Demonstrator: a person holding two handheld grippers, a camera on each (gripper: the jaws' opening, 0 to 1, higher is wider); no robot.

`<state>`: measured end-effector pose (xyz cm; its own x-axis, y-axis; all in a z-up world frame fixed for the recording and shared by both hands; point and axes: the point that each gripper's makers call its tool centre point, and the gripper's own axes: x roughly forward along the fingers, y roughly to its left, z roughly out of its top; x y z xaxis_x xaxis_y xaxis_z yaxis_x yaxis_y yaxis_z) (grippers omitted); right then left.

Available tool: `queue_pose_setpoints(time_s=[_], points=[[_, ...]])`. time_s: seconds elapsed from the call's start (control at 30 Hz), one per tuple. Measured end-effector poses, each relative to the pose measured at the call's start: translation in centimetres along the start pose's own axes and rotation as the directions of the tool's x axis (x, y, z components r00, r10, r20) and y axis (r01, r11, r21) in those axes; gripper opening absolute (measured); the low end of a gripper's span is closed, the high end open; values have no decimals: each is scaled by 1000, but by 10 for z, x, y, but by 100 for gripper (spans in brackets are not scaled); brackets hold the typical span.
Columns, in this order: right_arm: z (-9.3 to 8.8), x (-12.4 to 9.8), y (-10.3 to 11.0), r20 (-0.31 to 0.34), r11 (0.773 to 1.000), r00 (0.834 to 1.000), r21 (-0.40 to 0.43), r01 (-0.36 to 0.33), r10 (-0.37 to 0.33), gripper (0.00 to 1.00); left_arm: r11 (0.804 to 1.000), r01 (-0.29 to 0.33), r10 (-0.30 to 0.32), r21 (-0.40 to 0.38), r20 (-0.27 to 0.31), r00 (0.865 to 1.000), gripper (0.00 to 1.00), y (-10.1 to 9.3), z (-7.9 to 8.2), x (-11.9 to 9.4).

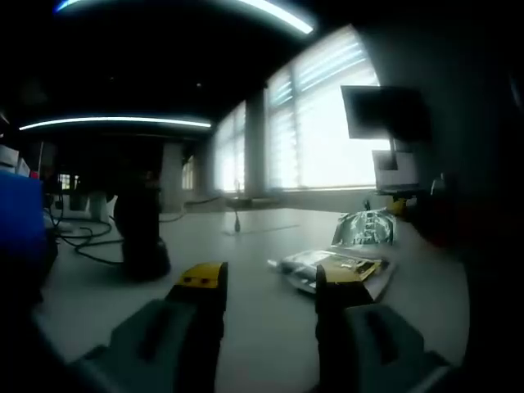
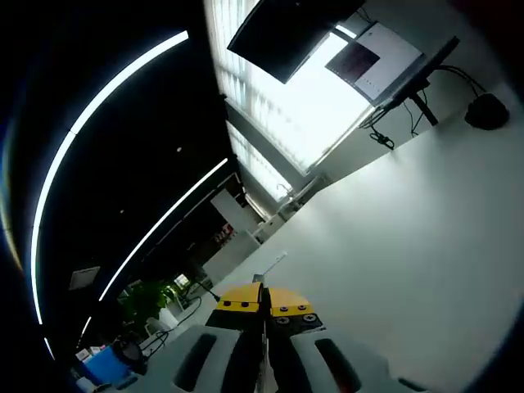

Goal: Clip sheet goods on table flip sheet goods clip sheet goods scan sheet goods put sheet goods back to table

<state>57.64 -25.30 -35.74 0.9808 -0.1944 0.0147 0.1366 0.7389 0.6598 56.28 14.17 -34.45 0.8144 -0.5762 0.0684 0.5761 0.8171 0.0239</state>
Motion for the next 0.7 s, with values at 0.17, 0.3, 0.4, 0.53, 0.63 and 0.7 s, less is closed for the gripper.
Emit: queue_pose_setpoints(time_s=[0.17,0.3,0.4,0.53,0.63,0.7], points=[[-6,0,-10,-7,999,999,2,37,-37,0,1000,1,-1,0,0,1000,36,0,0,0],[-16,0,-22,-37,996,996,46,78,-76,0,1000,4,-4,0,1,1000,36,-1,0,0],[-15,-1,-25,-38,994,995,65,93,-90,0,1000,5,-5,1,1,1000,36,-1,0,0],[-15,-2,-26,-32,993,995,70,97,-95,4,1000,4,-4,1,0,1000,36,-1,0,0],[-15,-4,-22,-31,993,996,78,91,-89,11,1000,4,-4,2,0,1000,36,-1,0,0],[-11,-7,-19,-3,992,997,98,83,-83,20,1000,4,-4,3,0,1000,36,0,0,0]])
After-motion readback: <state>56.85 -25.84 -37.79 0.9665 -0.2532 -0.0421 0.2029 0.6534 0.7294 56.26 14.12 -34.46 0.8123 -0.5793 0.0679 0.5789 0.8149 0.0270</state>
